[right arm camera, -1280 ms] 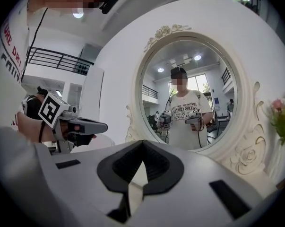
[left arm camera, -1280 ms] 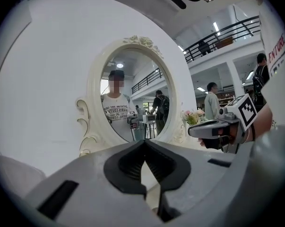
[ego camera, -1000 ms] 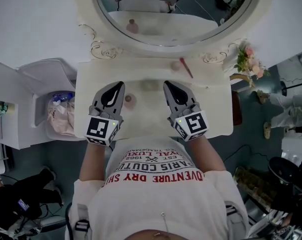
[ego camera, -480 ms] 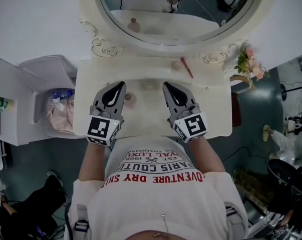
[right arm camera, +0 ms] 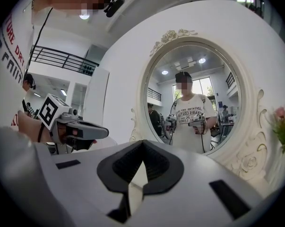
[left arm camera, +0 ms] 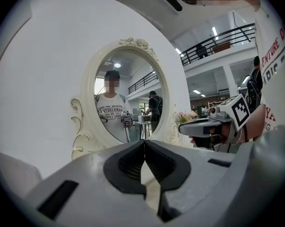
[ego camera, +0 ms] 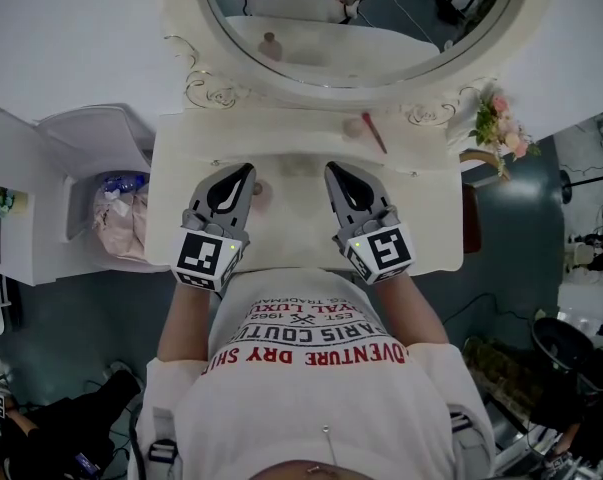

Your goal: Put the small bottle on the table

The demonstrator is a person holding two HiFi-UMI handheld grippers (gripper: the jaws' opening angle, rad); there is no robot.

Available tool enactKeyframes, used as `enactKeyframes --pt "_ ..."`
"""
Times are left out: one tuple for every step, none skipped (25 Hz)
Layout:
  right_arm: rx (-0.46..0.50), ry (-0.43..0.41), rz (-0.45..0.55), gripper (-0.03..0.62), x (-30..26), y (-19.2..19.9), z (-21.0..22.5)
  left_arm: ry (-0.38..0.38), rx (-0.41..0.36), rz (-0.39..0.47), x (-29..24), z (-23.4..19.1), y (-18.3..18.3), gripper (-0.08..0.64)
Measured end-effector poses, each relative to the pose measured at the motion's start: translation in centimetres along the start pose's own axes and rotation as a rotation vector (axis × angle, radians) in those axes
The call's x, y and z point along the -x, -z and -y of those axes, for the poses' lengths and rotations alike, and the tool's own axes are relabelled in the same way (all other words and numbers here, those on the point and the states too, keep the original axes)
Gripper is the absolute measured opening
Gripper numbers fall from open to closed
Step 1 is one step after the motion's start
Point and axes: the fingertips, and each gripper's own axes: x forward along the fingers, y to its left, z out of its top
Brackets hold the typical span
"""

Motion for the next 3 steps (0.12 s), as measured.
enactKeyframes --pt "0.0 0.0 0.001 -0.002 0.05 0.03 -0.05 0.001 0.0 0.002 0.06 0.07 -0.01 0.008" --pt "-0.001 0.0 0.001 -0.002 0.1 0.05 -0.1 0.001 0.0 0.003 0.13 0.12 -0.01 0.008" --pt "-0.001 0.0 0.002 -0.002 0.15 0.06 -0.16 0.001 0.001 0.004 0.2 0.16 -0.01 0.008"
